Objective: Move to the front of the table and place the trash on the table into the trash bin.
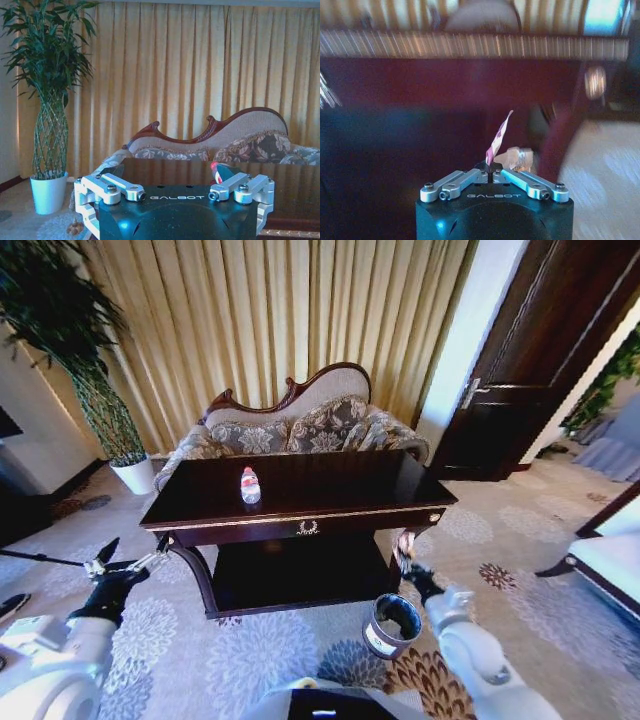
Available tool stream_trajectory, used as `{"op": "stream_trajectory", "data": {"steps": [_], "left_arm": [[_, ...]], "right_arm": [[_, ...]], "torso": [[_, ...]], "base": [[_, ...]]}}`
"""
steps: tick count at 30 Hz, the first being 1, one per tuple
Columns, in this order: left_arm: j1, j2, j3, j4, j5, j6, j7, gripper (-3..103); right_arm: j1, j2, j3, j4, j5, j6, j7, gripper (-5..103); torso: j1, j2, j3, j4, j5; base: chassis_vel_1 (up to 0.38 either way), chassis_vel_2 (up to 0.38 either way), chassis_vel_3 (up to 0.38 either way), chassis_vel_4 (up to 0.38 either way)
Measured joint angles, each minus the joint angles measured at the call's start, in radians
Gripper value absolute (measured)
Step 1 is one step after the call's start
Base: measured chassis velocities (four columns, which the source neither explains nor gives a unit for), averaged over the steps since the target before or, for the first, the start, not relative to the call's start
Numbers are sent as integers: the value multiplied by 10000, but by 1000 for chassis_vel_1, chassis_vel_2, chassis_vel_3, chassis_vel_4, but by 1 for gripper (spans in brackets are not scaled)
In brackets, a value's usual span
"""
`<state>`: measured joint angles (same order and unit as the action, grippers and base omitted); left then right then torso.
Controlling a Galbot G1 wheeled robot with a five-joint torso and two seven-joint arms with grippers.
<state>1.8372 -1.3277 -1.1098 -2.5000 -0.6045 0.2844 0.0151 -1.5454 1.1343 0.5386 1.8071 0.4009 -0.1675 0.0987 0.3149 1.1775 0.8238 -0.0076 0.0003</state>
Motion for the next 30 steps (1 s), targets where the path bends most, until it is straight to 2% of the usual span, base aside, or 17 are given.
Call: {"op": "stream_trajectory", "data": {"steps": [2, 6, 8, 11, 13, 16, 19, 21, 22, 25, 27, 30], "left_arm": [[-6, -7, -15, 0, -9, -5, 0, 100], [-4, -14, -187, 0, -142, -36, -29, 100], [-3, -13, -216, 0, -165, -38, -29, 100], [17, -27, -417, 0, -257, -99, -38, 100], [24, -35, -434, 0, -259, -121, -35, 100], [81, -73, -557, 0, -262, -222, -26, 100], [114, -74, -626, 0, -268, -247, -16, 100], [119, -90, -635, 0, -270, -261, -9, 100], [119, -90, -635, 0, -270, -261, -9, 100], [94, -135, -558, 0, -261, -264, -2, 100], [90, -138, -547, 0, -260, -265, 0, 100], [85, -141, -532, 0, -257, -267, 7, 100]], "right_arm": [[188, 106, -85, -572, -170, -29, 3, 0], [1310, 606, -389, -3394, -904, 72, -10, 0], [1460, 657, -408, -3778, -967, 89, -11, 0], [2370, 997, -428, -5831, -1497, 186, 31, -1], [2500, 1051, -409, -6133, -1661, 205, 78, -1], [3057, 1151, -330, -7398, -2051, 394, 302, 15], [3166, 1127, -298, -7675, -2051, 429, 346, 20], [3166, 1037, -278, -7706, -2016, 442, 357, 31], [3166, 1037, -278, -7706, -2016, 442, 357, 31], [3091, 923, -267, -7609, -1905, 446, 360, 47], [3081, 911, -259, -7589, -1893, 448, 359, 47], [3020, 862, -205, -7464, -1816, 457, 363, 65]], "torso": [[0, 0, 0, -1, -4], [-8, 4, -4, 2, -3], [-8, 5, -4, 1, 1], [-7, 4, -3, 2, -3], [-7, 4, -3, 4, -4], [-7, 4, -3, 2, -3], [-8, 4, -4, 2, -2], [-8, 5, -4, 1, -5], [-8, 5, -4, 1, -5], [-7, 5, -4, 0, -3], [-7, 4, -3, 0, -4], [-8, 5, -4, 1, -3]], "base": [[0, 0, 0, 0], [0, 0, 0, 0], [0, 0, 0, 0], [0, 0, 0, 0], [0, 0, 0, 0], [0, 0, 0, 0], [0, 0, 0, 0], [0, 0, 0, 0], [0, 0, 0, 0], [0, 0, 0, 0], [0, 0, 0, 0], [0, 0, 0, 0]]}}
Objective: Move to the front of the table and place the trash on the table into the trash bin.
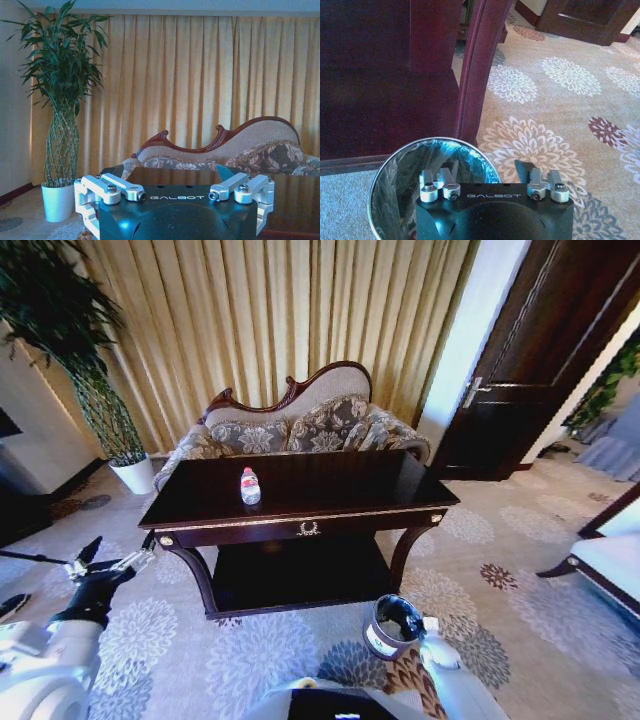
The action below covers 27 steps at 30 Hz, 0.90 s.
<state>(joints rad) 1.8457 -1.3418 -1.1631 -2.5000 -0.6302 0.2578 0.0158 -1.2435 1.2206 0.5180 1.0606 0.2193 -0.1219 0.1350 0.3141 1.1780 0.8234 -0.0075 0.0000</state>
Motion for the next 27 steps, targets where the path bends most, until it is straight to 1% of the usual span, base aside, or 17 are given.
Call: {"op": "stream_trajectory", "data": {"steps": [2, 6, 7, 9, 10, 13, 15, 16, 17, 19, 20, 21, 22, 23, 25, 26, 27], "left_arm": [[2, 1, 0, 0, -2, -1, 0, 100], [15, 6, -9, 0, -48, 0, 4, 100], [15, 6, -9, 0, -48, 0, 4, 100], [-5, 9, -10, 0, -66, 0, 6, 100], [-11, 10, -10, 0, -77, 2, 7, 100], [-21, 7, 4, 0, -82, 12, 8, 100], [-33, -18, 46, 0, -85, 18, 13, 100], [-39, -28, 61, 0, -85, 20, 15, 100], [-39, -28, 61, 0, -85, 20, 15, 100], [-43, -70, 131, 0, -86, 23, 18, 100], [-44, -88, 167, 0, -85, 24, 18, 100], [-45, -104, 195, 1, -82, 24, 18, 100], [-45, -104, 195, 1, -82, 24, 18, 100], [-53, -130, 261, 0, -75, 24, 24, 100], [-63, -145, 327, 0, -71, 24, 31, 100], [-63, -145, 327, 0, -71, 24, 31, 100], [-65, -147, 343, 0, -70, 24, 30, 100]], "right_arm": [[-13, -6, 4, 29, 16, 1, 0, 65], [-105, -25, 36, 250, 129, 4, 14, 86], [-105, -25, 36, 250, 129, 4, 14, 86], [-155, -27, 50, 397, 147, 4, 28, 96], [-185, -31, 51, 484, 169, 4, 30, 99], [-230, -48, 48, 597, 264, 92, 0, 100], [-398, -157, 37, 1099, 757, 512, -313, 100], [-557, -250, 45, 1598, 1235, 595, -501, 100], [-557, -250, 45, 1598, 1235, 595, -501, 100], [-982, -468, 158, 3293, 2296, 675, -814, 100], [-1136, -528, 238, 3916, 2443, 692, -851, 100], [-1282, -574, 306, 4495, 2521, 700, -875, 100], [-1282, -574, 306, 4495, 2521, 700, -875, 100], [-1646, -651, 485, 5818, 2609, 683, -889, 100], [-2114, -684, 695, 7299, 2615, 476, -887, 100], [-2114, -684, 695, 7299, 2615, 476, -887, 100], [-2341, -687, 772, 8096, 2622, 295, -881, 100]], "torso": [[1, -1, 0, -1, 0], [0, -1, 0, 0, 0], [0, -1, 0, 0, 0], [0, 0, 0, 0, 0], [0, 0, 0, 0, 0], [0, -1, 0, 0, 0], [0, -1, 0, -1, 3], [0, -1, 1, 1, 3], [0, -1, 1, 1, 3], [0, 0, 0, 1, 1], [0, -1, 0, 2, 1], [1, -1, 0, 2, -3], [1, -1, 0, 2, -3], [0, 0, -1, 2, -5], [0, 0, -1, -2, 0], [0, 0, -1, -2, 0], [0, 0, -1, -3, -1]], "base": [[0, 0, 0, 0], [0, 0, 0, 0], [0, 0, 0, 0], [0, 0, 0, 0], [0, 0, 0, 0], [0, 0, 0, 0], [0, 0, 0, 0], [0, 0, 0, 0], [0, 0, 0, 0], [0, 0, 0, 0], [0, 0, 0, 0], [0, 0, 0, 0], [0, 0, 0, 0], [0, 0, 0, 0], [0, 0, 0, 0], [0, 0, 0, 0], [0, 0, 0, 0]]}}
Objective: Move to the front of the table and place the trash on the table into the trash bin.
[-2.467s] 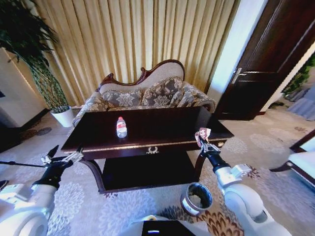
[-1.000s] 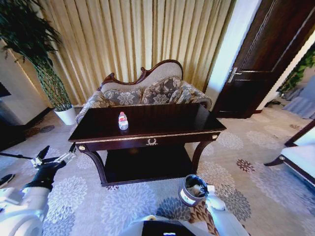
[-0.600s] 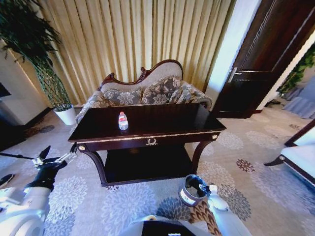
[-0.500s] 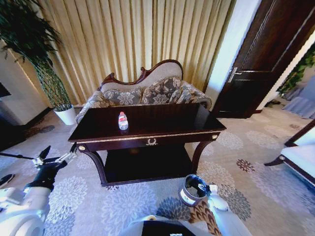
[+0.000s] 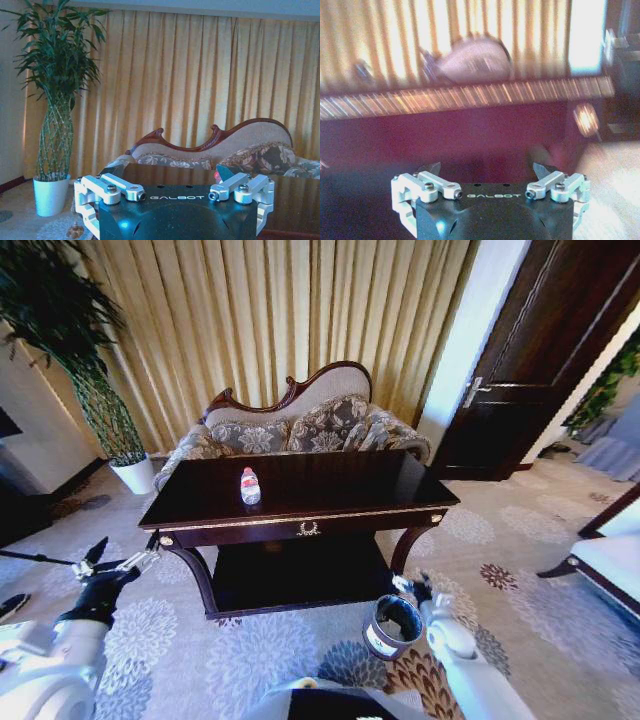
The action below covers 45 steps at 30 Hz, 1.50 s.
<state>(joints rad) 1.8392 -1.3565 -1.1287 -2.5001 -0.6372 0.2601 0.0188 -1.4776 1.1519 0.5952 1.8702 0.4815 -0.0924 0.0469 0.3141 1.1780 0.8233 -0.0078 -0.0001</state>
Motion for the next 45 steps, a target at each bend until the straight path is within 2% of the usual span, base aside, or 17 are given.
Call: {"op": "stream_trajectory", "data": {"steps": [2, 3, 6, 13, 45], "left_arm": [[1, -6, 16, 0, 0, 0, 2, 100], [1, -6, 16, 0, 0, 0, 2, 100], [3, -40, 9, 0, 41, -25, 13, 100], [27, -95, -35, 0, 63, -68, 44, 100], [-1, 12, 78, 0, 112, -34, 47, 100]], "right_arm": [[-343, 5, 110, 1487, 5, -482, 27, 100], [-343, 5, 110, 1487, 5, -482, 27, 100], [-552, 62, 21, 3119, -314, -1218, 370, 100], [-346, 79, -123, 4111, -522, -1690, 516, 100], [130, 16, -435, 3786, -588, -1761, 438, 100]], "torso": [[0, 0, 0, 2, -3], [0, 0, 0, 2, -3], [-1, 1, 0, 2, -2], [-1, 0, 0, 3, 1], [0, -2, 2, 3, 1]], "base": [[0, 0, 0, 0], [0, 0, 0, 0], [0, 0, 0, 0], [0, 0, 0, 0], [-58, 58, 60, -63]]}}
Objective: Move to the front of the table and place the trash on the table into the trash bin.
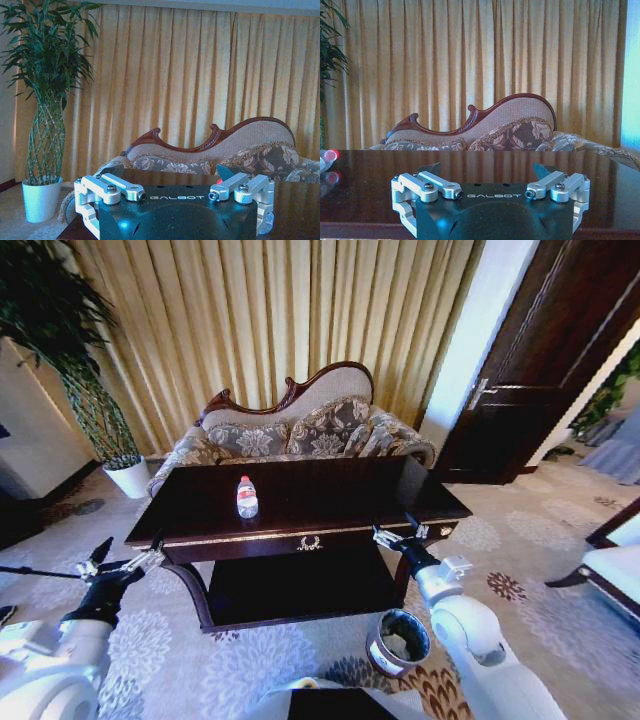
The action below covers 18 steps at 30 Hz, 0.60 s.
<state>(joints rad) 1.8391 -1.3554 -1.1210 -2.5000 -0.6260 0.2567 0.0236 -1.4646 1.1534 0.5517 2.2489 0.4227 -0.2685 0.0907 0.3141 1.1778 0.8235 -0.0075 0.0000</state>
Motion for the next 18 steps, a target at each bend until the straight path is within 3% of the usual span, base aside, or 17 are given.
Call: {"op": "stream_trajectory", "data": {"steps": [11, 14, 16, 18], "left_arm": [[-41, 76, 67, 0, -17, 30, -60, 100], [-142, 391, 62, 0, -159, 84, -191, 100], [-600, 1182, -7, 130, -571, 316, -586, 100], [-793, 1441, 6, 281, -708, 374, -772, 100]], "right_arm": [[-8, 13, -19, -78, -6, 25, -182, 100], [-22, 13, -16, -89, -8, 55, -193, 100], [-36, 34, 54, -96, -13, 86, -197, 100], [-52, 49, 77, -102, -14, 92, -197, 100]], "torso": [[0, 0, -1, 1, -2], [2, -1, 0, 1, -1], [4, -1, 0, 0, 1], [3, 0, 0, -1, -1]], "base": [[-89, 95, 98, -90], [-55, 60, 56, -74], [-23, 51, 22, -39], [0, 0, 0, 0]]}}
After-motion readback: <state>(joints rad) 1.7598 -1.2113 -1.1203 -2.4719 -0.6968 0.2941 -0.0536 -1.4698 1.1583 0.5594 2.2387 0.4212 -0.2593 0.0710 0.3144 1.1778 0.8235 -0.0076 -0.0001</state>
